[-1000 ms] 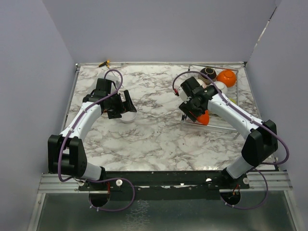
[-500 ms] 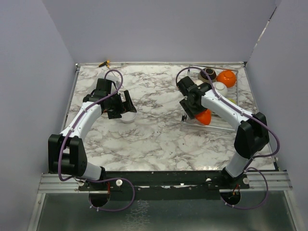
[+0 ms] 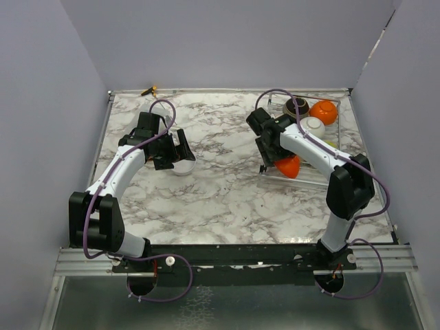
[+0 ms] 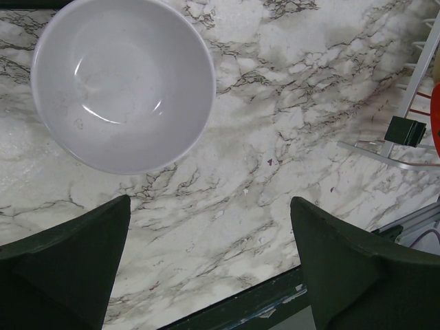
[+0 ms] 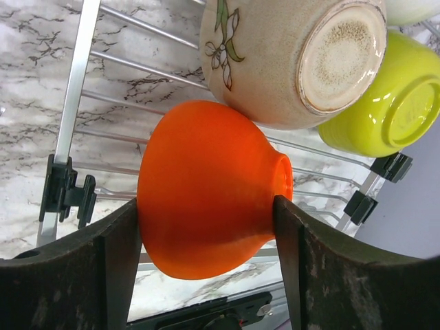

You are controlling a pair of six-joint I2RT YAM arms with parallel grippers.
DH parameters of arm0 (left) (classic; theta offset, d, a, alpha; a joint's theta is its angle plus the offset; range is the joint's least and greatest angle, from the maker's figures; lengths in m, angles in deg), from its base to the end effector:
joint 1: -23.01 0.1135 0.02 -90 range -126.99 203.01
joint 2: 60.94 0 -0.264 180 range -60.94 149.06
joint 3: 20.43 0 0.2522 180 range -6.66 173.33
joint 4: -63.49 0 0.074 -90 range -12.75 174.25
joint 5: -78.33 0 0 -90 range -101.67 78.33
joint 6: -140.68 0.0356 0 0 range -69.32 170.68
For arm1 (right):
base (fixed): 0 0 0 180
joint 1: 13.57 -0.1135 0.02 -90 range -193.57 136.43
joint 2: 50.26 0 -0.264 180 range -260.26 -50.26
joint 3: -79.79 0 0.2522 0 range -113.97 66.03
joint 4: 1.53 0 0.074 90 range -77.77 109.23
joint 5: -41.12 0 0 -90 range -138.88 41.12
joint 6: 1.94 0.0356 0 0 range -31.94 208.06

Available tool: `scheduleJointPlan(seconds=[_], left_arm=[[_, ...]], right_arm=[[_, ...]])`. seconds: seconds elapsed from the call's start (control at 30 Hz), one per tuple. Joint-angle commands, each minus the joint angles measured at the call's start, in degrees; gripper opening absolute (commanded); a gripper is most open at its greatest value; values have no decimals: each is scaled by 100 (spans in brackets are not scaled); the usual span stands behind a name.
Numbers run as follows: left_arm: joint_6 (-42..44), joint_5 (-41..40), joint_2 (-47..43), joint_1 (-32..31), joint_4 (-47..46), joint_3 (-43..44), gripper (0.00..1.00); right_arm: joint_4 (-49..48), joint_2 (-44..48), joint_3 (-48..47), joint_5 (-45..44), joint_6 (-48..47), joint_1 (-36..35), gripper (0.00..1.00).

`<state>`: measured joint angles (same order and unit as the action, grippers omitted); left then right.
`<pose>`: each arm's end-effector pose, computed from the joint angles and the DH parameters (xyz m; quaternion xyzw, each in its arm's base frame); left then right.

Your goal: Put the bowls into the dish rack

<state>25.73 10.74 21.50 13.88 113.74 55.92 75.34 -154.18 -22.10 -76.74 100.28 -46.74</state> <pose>0.2894 -0.0603 0.2595 -0.0735 0.9377 -0.2611 0.2170 0.3070 0.1808 0.2573 -0.1527 0.9542 -0.1848 0.1790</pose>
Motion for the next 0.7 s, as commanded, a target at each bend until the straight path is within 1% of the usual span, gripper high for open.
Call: scheduleJointPlan(seconds=[0.0,0.13,0.37,0.47,0.57,0.67], left_arm=[[86,-115,10,-3,69,54,99],[87,-119,26,-5,69,60,99],[100,-132,32,-9,69,70,99],[100,-124,53,-3,71,77,99],[103,-136,66,-3,69,86,99],[102,-132,71,-9,69,96,99]], right_arm=[[385,-450,190,350,1079,10,71],[306,-571,116,227,1629,4,70],[224,-516,304,-141,2619,8,60],[253,-441,405,-238,2995,4,60],[72,-323,563,-70,3241,3,61],[-63,-269,635,30,3350,-3,67]])
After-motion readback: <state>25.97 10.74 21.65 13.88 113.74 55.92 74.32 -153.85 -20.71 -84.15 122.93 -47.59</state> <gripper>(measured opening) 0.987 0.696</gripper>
